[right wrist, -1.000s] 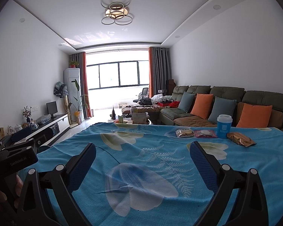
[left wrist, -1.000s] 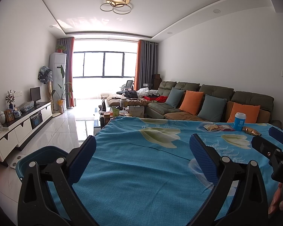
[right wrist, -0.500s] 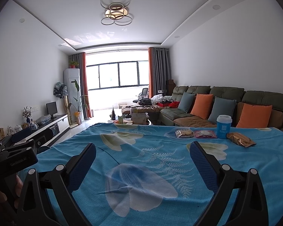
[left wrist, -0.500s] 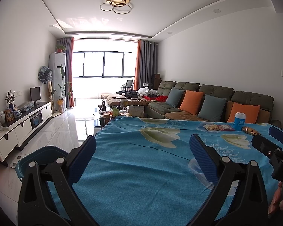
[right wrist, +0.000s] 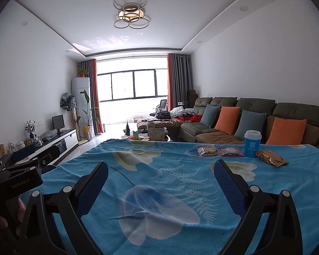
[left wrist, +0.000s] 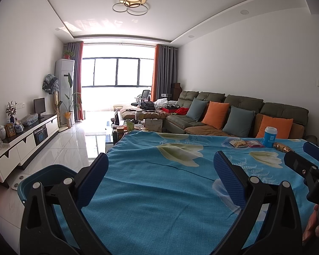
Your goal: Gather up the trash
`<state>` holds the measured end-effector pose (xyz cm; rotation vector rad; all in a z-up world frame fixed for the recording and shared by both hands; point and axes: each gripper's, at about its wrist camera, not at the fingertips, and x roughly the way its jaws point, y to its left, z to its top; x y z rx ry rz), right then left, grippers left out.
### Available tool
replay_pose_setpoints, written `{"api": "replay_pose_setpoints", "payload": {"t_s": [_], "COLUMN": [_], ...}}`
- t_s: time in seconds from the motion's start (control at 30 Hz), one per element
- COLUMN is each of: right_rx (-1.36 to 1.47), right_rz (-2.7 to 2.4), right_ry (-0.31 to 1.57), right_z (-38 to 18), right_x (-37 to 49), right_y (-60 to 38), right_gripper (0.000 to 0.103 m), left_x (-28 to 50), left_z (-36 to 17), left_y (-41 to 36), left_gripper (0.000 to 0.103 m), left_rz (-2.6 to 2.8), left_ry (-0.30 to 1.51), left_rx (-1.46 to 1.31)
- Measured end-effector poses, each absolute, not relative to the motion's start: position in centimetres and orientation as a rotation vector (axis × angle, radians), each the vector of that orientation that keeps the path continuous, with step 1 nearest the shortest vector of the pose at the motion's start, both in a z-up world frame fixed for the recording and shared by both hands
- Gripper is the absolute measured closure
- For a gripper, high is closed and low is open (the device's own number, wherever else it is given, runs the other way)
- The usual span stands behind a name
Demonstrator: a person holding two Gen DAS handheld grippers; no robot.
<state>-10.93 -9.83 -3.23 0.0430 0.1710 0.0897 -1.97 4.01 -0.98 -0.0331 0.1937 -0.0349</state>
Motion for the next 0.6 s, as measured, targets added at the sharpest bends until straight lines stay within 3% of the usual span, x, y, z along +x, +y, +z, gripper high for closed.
{"api": "replay_pose_setpoints", "payload": {"t_s": [0.6], "right_rx": [0.044], "right_rz": [0.090], "right_ry": [0.171], "right_z": [-3.22], "right_x": [-10.95], "right_y": [-9.84], "right_gripper": [0.007], "left_x": [-1.88], "left_z": [-1.08], "left_y": [4.04], "left_gripper": [0.006], "left_rz": [-0.034], "left_ry": [0.197], "left_rx": [-0.033]}}
